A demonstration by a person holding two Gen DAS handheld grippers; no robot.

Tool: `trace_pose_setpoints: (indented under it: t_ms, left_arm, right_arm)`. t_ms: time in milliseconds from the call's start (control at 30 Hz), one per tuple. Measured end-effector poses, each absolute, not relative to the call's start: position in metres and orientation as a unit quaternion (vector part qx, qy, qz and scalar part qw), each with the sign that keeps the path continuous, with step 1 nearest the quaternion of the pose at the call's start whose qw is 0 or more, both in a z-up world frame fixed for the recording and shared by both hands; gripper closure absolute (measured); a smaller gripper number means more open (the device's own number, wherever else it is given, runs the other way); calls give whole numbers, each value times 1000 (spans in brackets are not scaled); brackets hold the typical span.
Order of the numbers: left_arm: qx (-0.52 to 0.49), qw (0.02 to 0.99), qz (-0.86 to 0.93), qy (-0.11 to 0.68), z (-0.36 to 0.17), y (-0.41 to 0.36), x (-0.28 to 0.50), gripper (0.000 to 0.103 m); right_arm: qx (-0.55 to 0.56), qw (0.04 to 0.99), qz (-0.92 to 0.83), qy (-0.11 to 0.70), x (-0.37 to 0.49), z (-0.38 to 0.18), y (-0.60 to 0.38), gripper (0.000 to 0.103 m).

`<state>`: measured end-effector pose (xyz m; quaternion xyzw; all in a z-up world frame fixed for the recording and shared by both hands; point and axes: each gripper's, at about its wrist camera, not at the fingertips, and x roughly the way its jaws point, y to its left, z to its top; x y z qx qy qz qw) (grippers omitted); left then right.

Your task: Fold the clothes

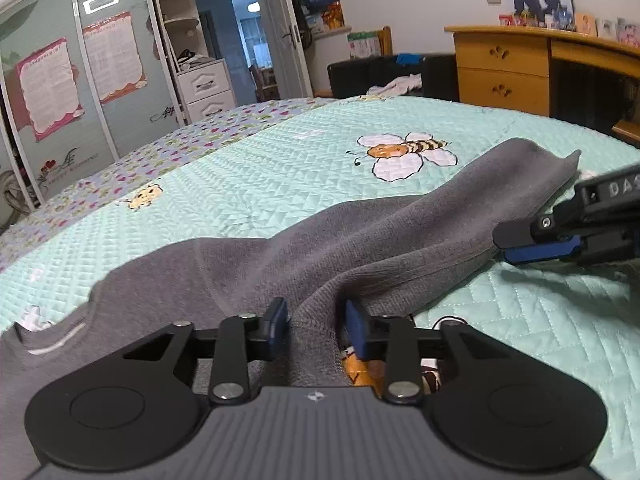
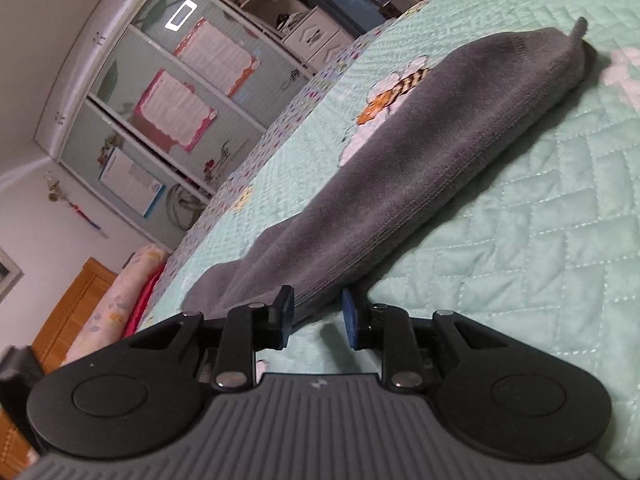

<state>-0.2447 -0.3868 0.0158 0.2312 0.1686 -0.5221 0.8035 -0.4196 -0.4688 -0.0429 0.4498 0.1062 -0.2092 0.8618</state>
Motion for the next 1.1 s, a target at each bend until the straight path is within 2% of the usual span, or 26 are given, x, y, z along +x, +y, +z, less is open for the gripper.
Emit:
trace_pose_setpoints:
  t_ms: [167,233,300,367,700,733,767,800,900,967,1100]
  left_arm:
    - [215,798,-541,157,11,-382,-246,77]
    - [208,794,-551,151,11,-376,-246,79]
    - [201,791,-558,149,10,-373,-246,82]
    - [193,788,-565,149,10,-371,-245,82]
    - [200,764,-592,159,8,-367,-245,82]
    - [200,762,-594,160,8,-367,-245,82]
    - [198,761,-596,163,8,-366,-245,82]
    - [196,760,-598,164,8,-366,-244,82]
    - [197,757,-602,162,8,-365,-246,80]
    - [197,752,-608,161,8,-364,-246,72]
    - [189,746,-615,175,7,-365,-241,68]
  right_arm:
    - [366,902,-190,129,-409,2,-474,71]
    - [337,913,-188,135,-391,24,-485,58]
    - [302,922,-162,182,-362,37,-503,47]
    - [265,927,-135,227,-334,50,-521,47]
    - [213,867,-42,449,-235,19,-547,46]
    - [210,868,-36,448,-236,20,-544,53]
    - [213,868,-20,448,-237,22,-541,66]
    - [196,870,-21,452,-235,24,-533,99]
    - [130,878,-38,459,-230,30,-513,99]
    - [67,887,-73,451,-222,39,-509,99]
    - [31,885,-126,447,-204,22,-504,98]
